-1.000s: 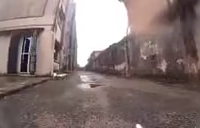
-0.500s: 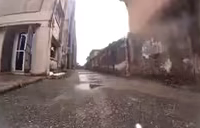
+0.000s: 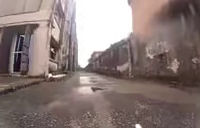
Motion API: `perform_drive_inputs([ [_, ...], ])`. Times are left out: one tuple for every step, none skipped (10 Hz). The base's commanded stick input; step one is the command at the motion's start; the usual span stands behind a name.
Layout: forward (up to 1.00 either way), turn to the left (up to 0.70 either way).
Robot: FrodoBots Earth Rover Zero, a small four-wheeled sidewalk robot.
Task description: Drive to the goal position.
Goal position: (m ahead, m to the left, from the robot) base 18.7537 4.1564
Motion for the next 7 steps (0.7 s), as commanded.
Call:
perform_drive_inputs([
  [0.70, 0.28],
  [0.70, 0.04],
  [0.70, 0.00],
  [0.70, 0.00],
  [0.70, 0.00],
  [0.70, 0.00],
  [0.70, 0.00],
])
